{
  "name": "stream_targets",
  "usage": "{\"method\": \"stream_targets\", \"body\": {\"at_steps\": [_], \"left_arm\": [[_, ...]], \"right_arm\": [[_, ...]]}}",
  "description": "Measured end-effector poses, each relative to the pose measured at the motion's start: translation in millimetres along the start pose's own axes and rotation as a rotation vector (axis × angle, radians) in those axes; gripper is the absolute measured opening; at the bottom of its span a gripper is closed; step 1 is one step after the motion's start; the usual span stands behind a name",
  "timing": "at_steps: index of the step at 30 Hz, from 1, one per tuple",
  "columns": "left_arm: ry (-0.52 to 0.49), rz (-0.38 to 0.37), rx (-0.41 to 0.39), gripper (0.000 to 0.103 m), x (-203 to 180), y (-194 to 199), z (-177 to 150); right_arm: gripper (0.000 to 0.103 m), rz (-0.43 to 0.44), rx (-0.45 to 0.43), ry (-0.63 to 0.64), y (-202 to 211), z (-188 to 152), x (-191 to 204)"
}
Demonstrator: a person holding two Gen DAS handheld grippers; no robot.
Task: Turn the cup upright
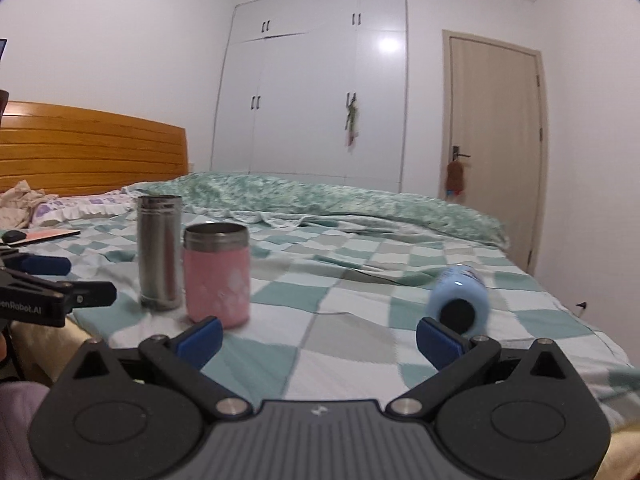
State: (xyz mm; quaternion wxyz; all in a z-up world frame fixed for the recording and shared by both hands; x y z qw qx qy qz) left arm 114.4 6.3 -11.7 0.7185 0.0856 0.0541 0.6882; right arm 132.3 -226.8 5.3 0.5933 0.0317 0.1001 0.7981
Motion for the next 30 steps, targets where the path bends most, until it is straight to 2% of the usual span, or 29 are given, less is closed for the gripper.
{"method": "stream_targets", "body": {"at_steps": [6, 14, 30], "left_arm": [[0.022, 0.025, -0.047, 0.103, -5, 7, -7], [0.063, 0.002, -0.048, 0.103, -4, 6, -8], [0.061, -0.001, -0.054, 0.103, -6, 8, -8]], "right_arm": [[0.103, -0.052, -0.065, 0.015, 16, -13, -3], [0.103, -0.086, -0.105, 0.021, 28, -11, -9], [0.103, -0.093, -0.112, 0.039, 26, -11, -7]]}}
Point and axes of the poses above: each gripper's, at about its wrist camera, not at the fingertips, and y roughly against the way its jaws point, x to its left, z to its top, the point moved 8 cm from there along -y, roughly the way its jaws point
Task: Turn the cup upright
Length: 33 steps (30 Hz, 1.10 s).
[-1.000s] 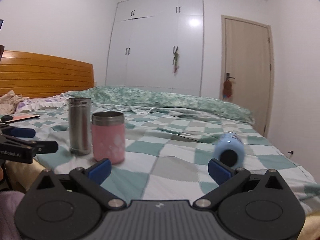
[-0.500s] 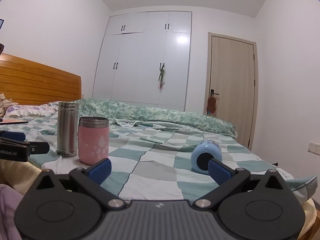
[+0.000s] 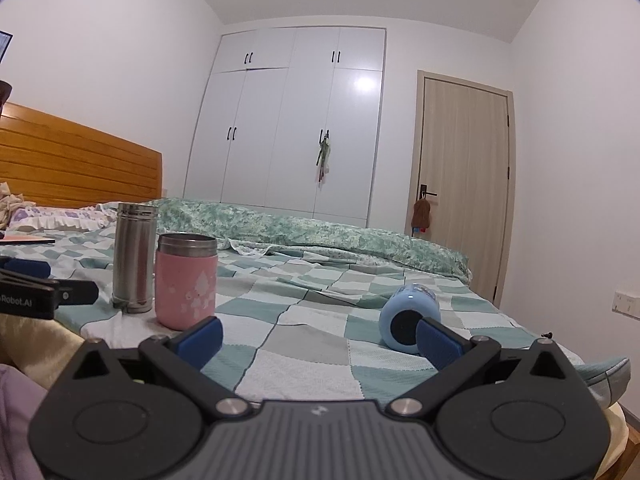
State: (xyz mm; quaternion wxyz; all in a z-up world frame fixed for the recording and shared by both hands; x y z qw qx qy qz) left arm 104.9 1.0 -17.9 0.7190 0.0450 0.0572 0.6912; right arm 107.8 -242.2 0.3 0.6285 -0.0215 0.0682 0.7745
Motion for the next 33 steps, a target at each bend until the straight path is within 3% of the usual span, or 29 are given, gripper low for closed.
{"method": "stream_targets", "body": {"at_steps": [33], "left_arm": [[-0.002, -0.002, -0.006, 0.103, -0.9, 1.5, 0.8]], "right_arm": [[0.103, 0.004, -0.006, 0.014, 0.3, -1.4, 1.1]]}}
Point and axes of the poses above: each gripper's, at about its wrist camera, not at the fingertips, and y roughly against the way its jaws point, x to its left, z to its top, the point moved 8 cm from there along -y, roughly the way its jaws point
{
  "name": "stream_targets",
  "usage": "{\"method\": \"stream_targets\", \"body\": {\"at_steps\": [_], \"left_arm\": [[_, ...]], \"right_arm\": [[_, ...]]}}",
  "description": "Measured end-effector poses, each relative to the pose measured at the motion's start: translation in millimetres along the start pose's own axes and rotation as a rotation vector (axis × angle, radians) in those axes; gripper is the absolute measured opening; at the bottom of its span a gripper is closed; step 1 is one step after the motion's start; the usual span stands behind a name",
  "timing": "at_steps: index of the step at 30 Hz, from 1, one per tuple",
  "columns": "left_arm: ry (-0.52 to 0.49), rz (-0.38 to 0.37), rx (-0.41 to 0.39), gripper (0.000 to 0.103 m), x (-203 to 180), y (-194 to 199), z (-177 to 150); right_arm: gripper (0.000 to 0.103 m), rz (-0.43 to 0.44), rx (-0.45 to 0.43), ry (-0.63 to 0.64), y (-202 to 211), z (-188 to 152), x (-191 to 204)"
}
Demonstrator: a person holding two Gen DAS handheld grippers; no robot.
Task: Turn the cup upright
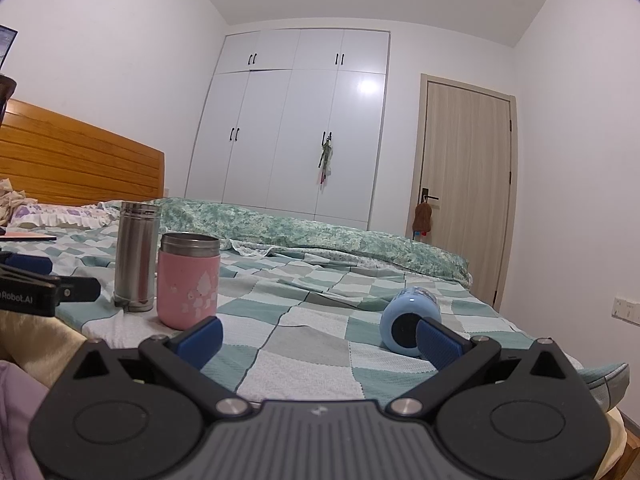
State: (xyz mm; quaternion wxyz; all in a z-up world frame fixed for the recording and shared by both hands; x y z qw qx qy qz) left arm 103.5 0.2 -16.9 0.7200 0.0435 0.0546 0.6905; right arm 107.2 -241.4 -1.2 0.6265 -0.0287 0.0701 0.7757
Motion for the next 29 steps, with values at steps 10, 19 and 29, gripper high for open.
{"method": "stream_targets", "body": {"at_steps": [10, 19, 29], "left_arm": [[-0.001, -0.002, -0.001, 0.103, -0.3, 0.3, 0.3], [-0.001, -0.001, -0.002, 0.103, -0.7, 0.2, 0.2], [-0.002, -0.013, -0.007, 0.103, 0.1, 0.1, 2.0]], "right_arm": [[0.103, 0.000, 0.000, 0.000, 0.0, -0.1, 0.2], [0.103, -0.001, 0.001, 0.000, 0.1, -0.1, 0.6], [0.103, 0.000, 0.001, 0.001, -0.3, -0.1, 0.8]]}}
Point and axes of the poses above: each gripper's, at about its wrist camera, not at the fingertips, and y roughly against the way its jaws point, x to its left, z to its top, the point moved 8 cm from there along -y, roughly the way its jaws point
